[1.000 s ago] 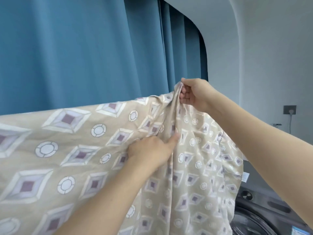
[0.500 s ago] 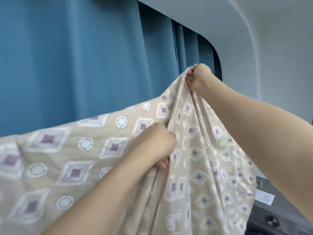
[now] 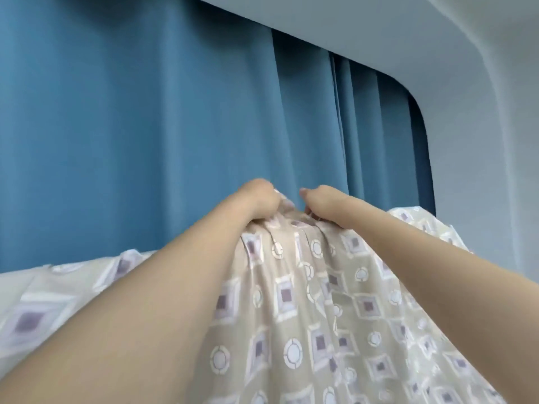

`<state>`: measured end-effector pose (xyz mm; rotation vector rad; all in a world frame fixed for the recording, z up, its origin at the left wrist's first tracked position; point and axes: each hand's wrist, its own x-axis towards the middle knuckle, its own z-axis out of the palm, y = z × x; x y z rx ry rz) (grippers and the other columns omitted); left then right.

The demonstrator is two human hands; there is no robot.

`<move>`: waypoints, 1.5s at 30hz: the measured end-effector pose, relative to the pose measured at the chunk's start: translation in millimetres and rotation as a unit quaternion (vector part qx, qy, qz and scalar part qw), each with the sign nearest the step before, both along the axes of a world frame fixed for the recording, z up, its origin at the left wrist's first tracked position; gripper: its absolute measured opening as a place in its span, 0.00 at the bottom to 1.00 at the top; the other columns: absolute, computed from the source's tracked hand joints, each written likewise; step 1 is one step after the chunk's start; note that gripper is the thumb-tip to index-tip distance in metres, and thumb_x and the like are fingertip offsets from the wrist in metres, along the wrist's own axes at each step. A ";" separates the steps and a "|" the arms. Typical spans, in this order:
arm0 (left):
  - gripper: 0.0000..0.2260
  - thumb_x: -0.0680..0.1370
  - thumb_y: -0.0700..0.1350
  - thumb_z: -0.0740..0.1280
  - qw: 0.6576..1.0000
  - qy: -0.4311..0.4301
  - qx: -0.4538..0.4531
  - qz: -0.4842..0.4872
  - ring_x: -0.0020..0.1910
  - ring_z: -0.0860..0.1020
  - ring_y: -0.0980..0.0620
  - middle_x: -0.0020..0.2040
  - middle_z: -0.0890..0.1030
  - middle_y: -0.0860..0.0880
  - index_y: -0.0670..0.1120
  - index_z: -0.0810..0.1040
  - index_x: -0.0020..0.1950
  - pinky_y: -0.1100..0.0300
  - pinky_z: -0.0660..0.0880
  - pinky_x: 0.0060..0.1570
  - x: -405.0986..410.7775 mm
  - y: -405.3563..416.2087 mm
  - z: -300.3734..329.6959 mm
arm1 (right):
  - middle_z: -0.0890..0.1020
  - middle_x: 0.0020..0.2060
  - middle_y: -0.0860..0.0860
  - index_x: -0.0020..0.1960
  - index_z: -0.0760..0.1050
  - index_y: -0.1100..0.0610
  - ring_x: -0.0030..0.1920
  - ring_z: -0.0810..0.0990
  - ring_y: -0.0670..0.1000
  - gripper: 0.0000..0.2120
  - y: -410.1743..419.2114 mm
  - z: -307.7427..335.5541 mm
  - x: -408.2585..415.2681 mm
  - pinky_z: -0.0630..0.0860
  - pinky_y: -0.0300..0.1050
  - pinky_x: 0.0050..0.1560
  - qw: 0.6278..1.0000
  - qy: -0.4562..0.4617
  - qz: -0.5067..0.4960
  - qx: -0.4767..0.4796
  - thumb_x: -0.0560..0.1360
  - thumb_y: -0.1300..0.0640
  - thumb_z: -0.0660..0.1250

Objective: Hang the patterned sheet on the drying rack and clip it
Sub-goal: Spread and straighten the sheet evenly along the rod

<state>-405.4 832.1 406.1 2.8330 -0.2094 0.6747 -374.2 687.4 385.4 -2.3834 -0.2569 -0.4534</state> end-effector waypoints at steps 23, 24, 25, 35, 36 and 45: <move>0.25 0.81 0.63 0.43 0.986 -0.058 0.115 0.110 0.45 0.74 0.43 0.40 0.74 0.49 0.48 0.67 0.36 0.52 0.69 0.44 -105.8 81.7 -55.7 | 0.74 0.36 0.47 0.44 0.69 0.54 0.39 0.72 0.52 0.20 61.6 -83.2 -48.9 0.66 0.49 0.40 0.889 -0.445 0.089 -0.057 0.80 0.42 0.47; 0.24 0.82 0.62 0.43 0.985 -0.068 0.112 0.116 0.44 0.73 0.43 0.39 0.73 0.49 0.48 0.66 0.36 0.52 0.68 0.43 -106.0 79.0 -57.3 | 0.74 0.34 0.46 0.42 0.69 0.53 0.37 0.72 0.52 0.20 66.6 -85.7 -48.6 0.66 0.49 0.39 0.878 -0.466 0.079 -0.068 0.80 0.42 0.46; 0.24 0.82 0.60 0.44 0.983 -0.084 0.111 0.121 0.43 0.72 0.43 0.39 0.72 0.48 0.48 0.65 0.36 0.53 0.66 0.43 -106.9 75.9 -59.9 | 0.71 0.31 0.46 0.38 0.66 0.53 0.33 0.71 0.53 0.20 70.0 -88.1 -46.7 0.66 0.50 0.38 0.870 -0.485 0.057 -0.071 0.80 0.43 0.46; 0.12 0.75 0.48 0.62 0.901 -0.422 0.004 0.098 0.55 0.74 0.42 0.53 0.77 0.46 0.44 0.73 0.56 0.46 0.65 0.63 -128.9 84.6 -143.3 | 0.57 0.20 0.47 0.27 0.52 0.53 0.23 0.60 0.56 0.20 86.6 -88.7 -31.0 0.53 0.43 0.31 0.841 -0.531 -0.092 -0.049 0.76 0.52 0.50; 0.16 0.73 0.47 0.65 0.894 -0.434 -0.013 0.112 0.59 0.72 0.40 0.58 0.75 0.44 0.43 0.73 0.58 0.44 0.63 0.65 -135.1 86.7 -157.9 | 0.58 0.20 0.48 0.27 0.52 0.53 0.23 0.60 0.56 0.19 86.7 -89.1 -29.7 0.53 0.43 0.31 0.838 -0.536 -0.096 -0.046 0.76 0.53 0.50; 0.31 0.72 0.73 0.57 0.963 -0.084 -0.040 0.251 0.50 0.80 0.43 0.48 0.80 0.47 0.45 0.71 0.54 0.53 0.72 0.42 -147.4 99.9 -208.2 | 0.62 0.20 0.51 0.27 0.57 0.56 0.24 0.62 0.57 0.19 87.3 -90.3 -29.9 0.56 0.45 0.31 0.851 -0.513 -0.108 -0.038 0.76 0.54 0.50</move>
